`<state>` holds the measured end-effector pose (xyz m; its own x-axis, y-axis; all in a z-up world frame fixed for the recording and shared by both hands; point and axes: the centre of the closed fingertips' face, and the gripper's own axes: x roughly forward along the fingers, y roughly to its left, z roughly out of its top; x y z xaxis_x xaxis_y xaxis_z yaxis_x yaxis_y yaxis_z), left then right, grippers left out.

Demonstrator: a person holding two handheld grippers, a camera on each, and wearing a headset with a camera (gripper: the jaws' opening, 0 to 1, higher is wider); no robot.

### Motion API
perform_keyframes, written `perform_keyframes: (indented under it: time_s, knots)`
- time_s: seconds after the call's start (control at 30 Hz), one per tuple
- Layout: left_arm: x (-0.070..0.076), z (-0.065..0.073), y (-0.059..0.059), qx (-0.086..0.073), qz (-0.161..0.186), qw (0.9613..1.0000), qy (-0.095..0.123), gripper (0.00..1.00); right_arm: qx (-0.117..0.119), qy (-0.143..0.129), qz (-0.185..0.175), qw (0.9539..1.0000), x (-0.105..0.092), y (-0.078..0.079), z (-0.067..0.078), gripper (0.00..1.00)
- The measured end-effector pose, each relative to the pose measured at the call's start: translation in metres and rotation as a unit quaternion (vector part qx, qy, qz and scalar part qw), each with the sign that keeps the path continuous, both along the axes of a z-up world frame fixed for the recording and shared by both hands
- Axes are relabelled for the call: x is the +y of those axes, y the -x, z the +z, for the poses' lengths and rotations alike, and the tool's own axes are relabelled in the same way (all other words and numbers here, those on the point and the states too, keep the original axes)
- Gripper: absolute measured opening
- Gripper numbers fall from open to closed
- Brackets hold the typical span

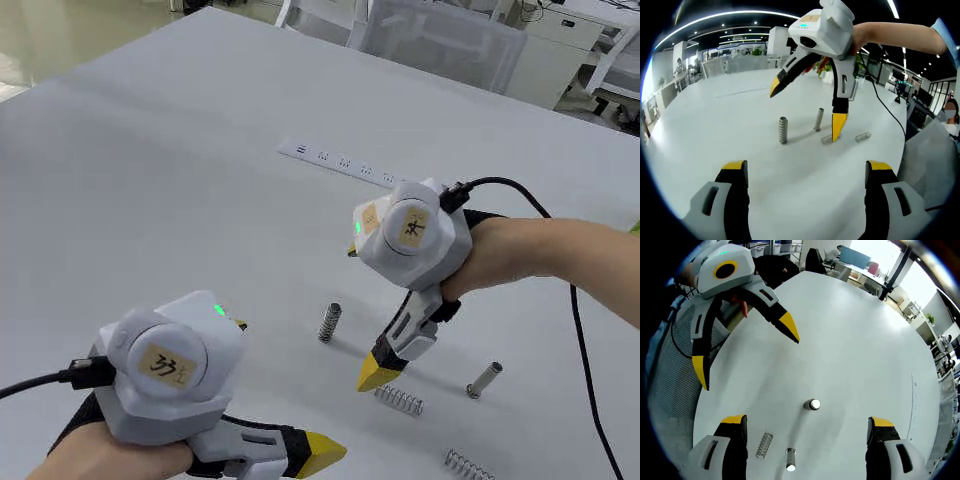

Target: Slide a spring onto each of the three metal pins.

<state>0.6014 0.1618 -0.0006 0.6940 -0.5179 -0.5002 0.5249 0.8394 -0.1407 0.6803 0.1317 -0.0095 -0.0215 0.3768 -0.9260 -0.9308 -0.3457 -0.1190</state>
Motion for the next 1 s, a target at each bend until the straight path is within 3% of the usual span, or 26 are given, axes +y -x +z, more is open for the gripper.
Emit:
perform_keyframes:
  time_s: [0.43, 0.6, 0.73, 1.0]
  knots:
    - [0.002, 0.002, -0.002, 0.000, -0.007, 1.0000, 0.003, 0.96, 0.011, -0.058, -0.080, 0.9951, -0.036, 0.004, 0.010, 0.99]
    - [0.003, 0.002, -0.004, 0.000, -0.013, 0.9999, 0.001, 0.95, 0.014, -0.081, -0.111, 0.9904, -0.051, 0.005, 0.015, 0.99]
    - [0.003, 0.004, -0.006, -0.003, -0.019, 0.9998, -0.002, 0.95, 0.018, -0.107, -0.147, 0.9831, -0.064, 0.007, 0.018, 0.99]
    - [0.001, 0.004, -0.006, -0.002, -0.032, 0.9995, -0.005, 0.95, 0.016, -0.124, -0.191, 0.9737, -0.092, 0.015, 0.016, 0.99]
